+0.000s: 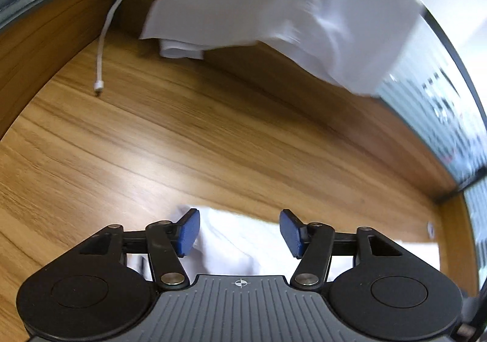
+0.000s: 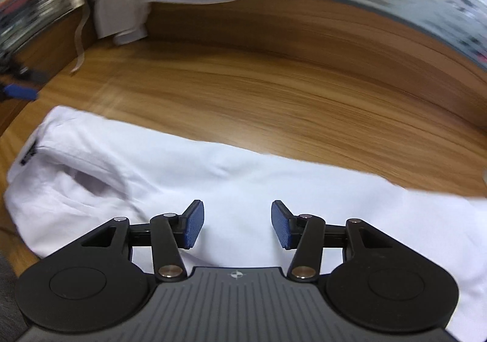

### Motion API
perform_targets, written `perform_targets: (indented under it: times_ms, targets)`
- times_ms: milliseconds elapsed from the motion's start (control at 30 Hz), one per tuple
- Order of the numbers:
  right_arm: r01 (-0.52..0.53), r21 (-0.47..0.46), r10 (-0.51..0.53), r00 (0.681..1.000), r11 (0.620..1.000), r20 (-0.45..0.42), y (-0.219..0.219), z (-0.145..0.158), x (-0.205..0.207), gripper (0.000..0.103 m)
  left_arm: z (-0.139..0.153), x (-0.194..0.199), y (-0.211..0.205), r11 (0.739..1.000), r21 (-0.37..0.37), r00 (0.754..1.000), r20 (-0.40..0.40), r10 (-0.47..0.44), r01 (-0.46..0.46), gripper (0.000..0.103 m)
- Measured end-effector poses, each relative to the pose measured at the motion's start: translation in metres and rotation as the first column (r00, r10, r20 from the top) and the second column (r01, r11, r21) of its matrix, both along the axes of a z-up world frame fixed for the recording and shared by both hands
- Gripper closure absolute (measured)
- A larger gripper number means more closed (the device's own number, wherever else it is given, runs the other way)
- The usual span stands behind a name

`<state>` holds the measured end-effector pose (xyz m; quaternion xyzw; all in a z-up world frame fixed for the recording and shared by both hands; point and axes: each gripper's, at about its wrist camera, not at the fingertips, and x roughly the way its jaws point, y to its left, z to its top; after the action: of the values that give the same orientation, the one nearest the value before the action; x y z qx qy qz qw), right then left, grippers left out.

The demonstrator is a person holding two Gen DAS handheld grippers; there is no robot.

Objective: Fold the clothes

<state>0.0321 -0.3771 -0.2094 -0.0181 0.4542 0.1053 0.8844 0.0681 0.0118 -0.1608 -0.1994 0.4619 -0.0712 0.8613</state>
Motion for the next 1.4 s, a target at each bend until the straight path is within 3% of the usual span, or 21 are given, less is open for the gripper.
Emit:
perform_targets:
  times_ms: [133, 400, 733, 933, 1000, 1033, 1200, 1400]
  targets:
    - [0.116, -0.031, -0.116, 0.993, 0.993, -0.013, -0.062, 0.001, -0.021, 0.048, 0.000, -0.020, -0.044, 0.999, 0.014, 0.999, 0.005, -0.034, 0.034, 0.036]
    - [0.232, -0.072, -0.234, 0.972, 0.970, -0.022, -0.185, -0.003, -0.055, 0.048, -0.011, -0.041, -0.142, 0.996, 0.005, 0.996, -0.027, -0.087, 0.087, 0.034]
    - [0.274, 0.022, -0.273, 0.961, 0.961, -0.050, -0.303, -0.021, -0.043, 0.048, -0.046, -0.039, -0.240, 0.988, 0.034, 0.987, -0.051, -0.150, 0.152, 0.033]
    - [0.258, 0.182, -0.236, 0.963, 0.949, -0.132, -0.337, -0.044, -0.017, 0.059, -0.062, -0.036, -0.265, 0.987, 0.086, 0.989, -0.074, -0.131, 0.138, 0.031]
    - [0.249, 0.252, -0.213, 0.963, 0.935, -0.164, -0.343, -0.049, -0.012, 0.090, -0.063, -0.035, -0.266, 0.988, 0.089, 0.990, -0.079, -0.116, 0.123, 0.031]
    - [0.246, 0.281, -0.203, 0.964, 0.928, -0.174, -0.346, -0.050, -0.010, 0.097, -0.064, -0.035, -0.266, 0.989, 0.090, 0.991, -0.084, -0.107, 0.114, 0.031]
    - [0.209, 0.254, -0.176, 0.974, 0.944, -0.146, -0.349, -0.043, -0.015, 0.097, -0.068, -0.039, -0.268, 0.992, 0.099, 0.993, -0.094, -0.066, 0.075, 0.030]
    - [0.125, 0.148, -0.104, 0.985, 0.981, -0.139, -0.336, -0.057, -0.016, 0.097, -0.069, -0.035, -0.283, 0.978, 0.179, 0.990, -0.113, -0.087, 0.106, 0.028]
